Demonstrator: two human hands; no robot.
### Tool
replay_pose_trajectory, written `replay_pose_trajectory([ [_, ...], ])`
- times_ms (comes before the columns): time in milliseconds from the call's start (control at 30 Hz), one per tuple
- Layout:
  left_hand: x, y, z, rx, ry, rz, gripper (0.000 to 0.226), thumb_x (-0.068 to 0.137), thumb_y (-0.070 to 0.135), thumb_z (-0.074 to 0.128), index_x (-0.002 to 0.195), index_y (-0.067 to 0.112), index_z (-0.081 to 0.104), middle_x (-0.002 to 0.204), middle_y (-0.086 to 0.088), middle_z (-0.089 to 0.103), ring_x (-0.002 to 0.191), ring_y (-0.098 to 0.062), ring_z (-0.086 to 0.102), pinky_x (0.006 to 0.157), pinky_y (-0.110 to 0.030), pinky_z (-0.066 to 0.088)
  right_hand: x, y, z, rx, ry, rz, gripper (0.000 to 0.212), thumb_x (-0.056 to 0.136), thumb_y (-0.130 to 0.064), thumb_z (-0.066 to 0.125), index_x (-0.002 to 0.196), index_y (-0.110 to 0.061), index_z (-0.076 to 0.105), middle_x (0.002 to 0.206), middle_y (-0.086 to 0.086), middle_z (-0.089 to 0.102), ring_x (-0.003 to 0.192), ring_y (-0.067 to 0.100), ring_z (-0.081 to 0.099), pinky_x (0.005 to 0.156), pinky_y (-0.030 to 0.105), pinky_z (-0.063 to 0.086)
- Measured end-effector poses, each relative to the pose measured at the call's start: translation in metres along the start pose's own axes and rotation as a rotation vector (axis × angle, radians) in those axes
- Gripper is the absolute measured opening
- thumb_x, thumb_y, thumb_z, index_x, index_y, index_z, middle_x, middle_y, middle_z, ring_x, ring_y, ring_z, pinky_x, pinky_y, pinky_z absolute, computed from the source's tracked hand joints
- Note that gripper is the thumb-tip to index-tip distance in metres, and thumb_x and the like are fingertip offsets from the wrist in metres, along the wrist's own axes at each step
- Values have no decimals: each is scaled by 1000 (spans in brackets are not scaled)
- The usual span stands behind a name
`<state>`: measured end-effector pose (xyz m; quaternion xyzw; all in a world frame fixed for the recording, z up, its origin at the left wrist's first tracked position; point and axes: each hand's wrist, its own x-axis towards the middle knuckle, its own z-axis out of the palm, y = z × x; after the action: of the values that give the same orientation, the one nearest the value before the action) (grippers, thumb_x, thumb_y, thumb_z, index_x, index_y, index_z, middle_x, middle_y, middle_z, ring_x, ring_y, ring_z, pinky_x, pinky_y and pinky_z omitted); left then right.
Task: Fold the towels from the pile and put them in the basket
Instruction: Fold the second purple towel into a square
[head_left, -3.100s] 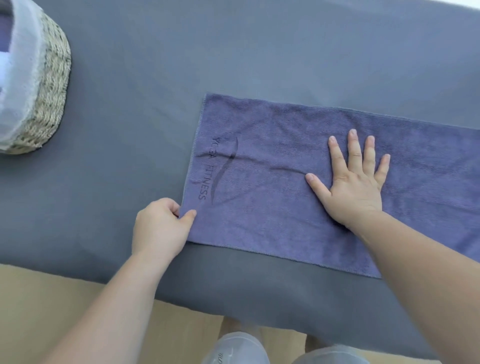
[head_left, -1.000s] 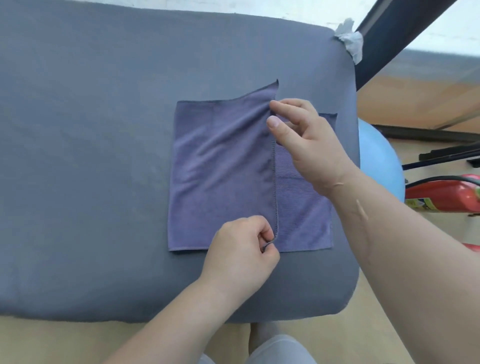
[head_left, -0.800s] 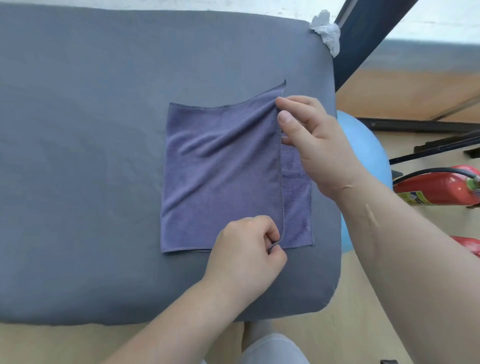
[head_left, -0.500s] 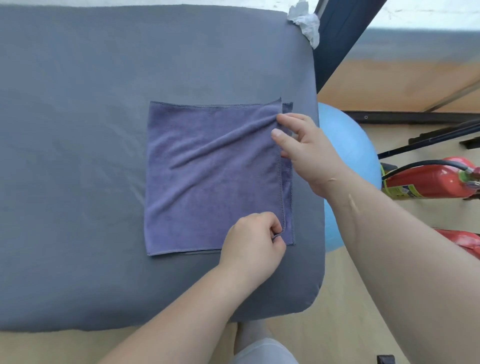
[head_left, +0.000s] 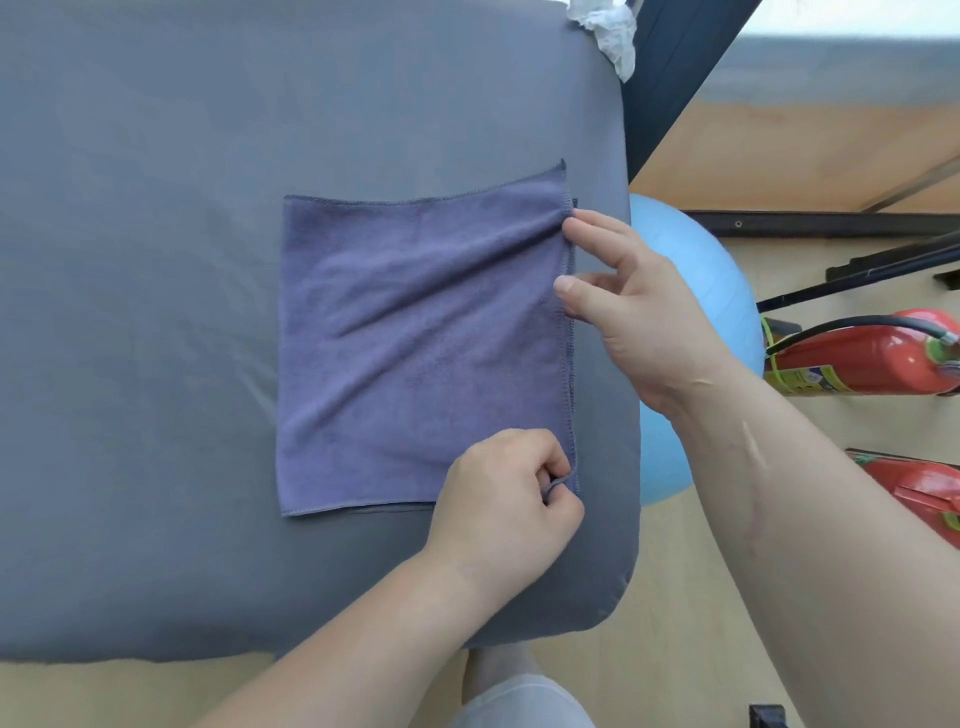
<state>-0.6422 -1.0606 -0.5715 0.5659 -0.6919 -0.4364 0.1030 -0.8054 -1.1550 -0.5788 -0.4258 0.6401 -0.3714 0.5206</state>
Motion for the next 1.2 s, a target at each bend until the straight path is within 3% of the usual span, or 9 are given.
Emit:
replay_pose_trajectory([
  [133, 11, -4, 15, 25, -69, -37, 9, 74, 16, 60, 76, 24, 60, 64, 12, 51, 72, -9, 50, 64, -25, 44, 4, 14, -7, -4, 36, 37, 47, 96, -13, 64, 142, -15, 54, 147, -18, 43, 95, 18, 64, 103, 45, 51],
  [333, 22, -16, 30, 143, -252, -52, 16, 89, 32, 62, 104, 28, 67, 85, 14, 59, 91, -11, 56, 79, -30, 47, 11, 41, -1, -215, 43, 133, 53, 96, -19, 64, 146, -11, 47, 152, -9, 34, 87, 11, 63, 89, 22, 50],
  [400, 21, -17, 25, 58, -274, -16, 18, 91, 37, 60, 104, 28, 69, 86, 12, 65, 87, -9, 57, 81, -33, 50, 7, 42, 4, -316, 83, 123, 56, 97, -22, 63, 148, -10, 43, 153, -4, 31, 96, 15, 63, 92, 19, 48],
  [467, 18, -22, 17, -11, -156, 57, 17, 91, 33, 56, 93, 24, 70, 81, 9, 66, 79, -12, 58, 76, -38, 51, -2, 44, 14, -531, 143, 80, 63, 97, -29, 61, 152, -11, 36, 156, 6, 25, 122, 25, 53, 109, 34, 40],
  [533, 18, -36, 6, 53, 120, 125, 17, 91, 27, 53, 88, 18, 68, 81, 4, 65, 78, -20, 59, 71, -41, 50, -15, 44, 34, -841, 219, 19, 69, 96, -38, 58, 155, -17, 30, 161, 12, 16, 141, 34, 31, 114, 47, 30],
  [667, 28, -79, -25, 297, 447, 89, 32, 87, 27, 58, 115, 12, 65, 116, -6, 63, 103, -31, 57, 90, -47, 46, -27, 49, 75, -1074, 152, -160, 72, 96, -47, 48, 159, -21, 23, 168, 11, 3, 154, 32, 4, 121, 56, 10],
  [767, 40, -109, -43, 553, 277, -11, 74, 88, 56, 50, 150, 17, 37, 162, -9, 25, 148, -34, 23, 118, -56, 17, -33, 67, 87, -1148, 57, -105, 79, 97, -59, 35, 161, -22, 8, 168, 10, -10, 154, 31, -12, 122, 60, 0],
  [867, 53, -129, -54, 755, 57, -16, 99, 83, 81, 29, 160, 23, 6, 167, 1, -12, 153, -28, -10, 119, -64, 0, -54, 91, 85, -1213, -30, -55, 85, 95, -70, 25, 161, -23, -1, 167, 10, -17, 153, 30, -18, 121, 62, 1],
  [1200, 32, -135, -44, 869, -88, -53, 123, 63, 100, 16, 156, 27, -14, 162, -6, -29, 149, -33, -25, 116, -69, -1, -113, 103, 75, -1337, -43, 103, 93, 94, -73, 21, 160, -8, 9, 166, 19, -8, 153, 37, -10, 119, 67, 5],
])
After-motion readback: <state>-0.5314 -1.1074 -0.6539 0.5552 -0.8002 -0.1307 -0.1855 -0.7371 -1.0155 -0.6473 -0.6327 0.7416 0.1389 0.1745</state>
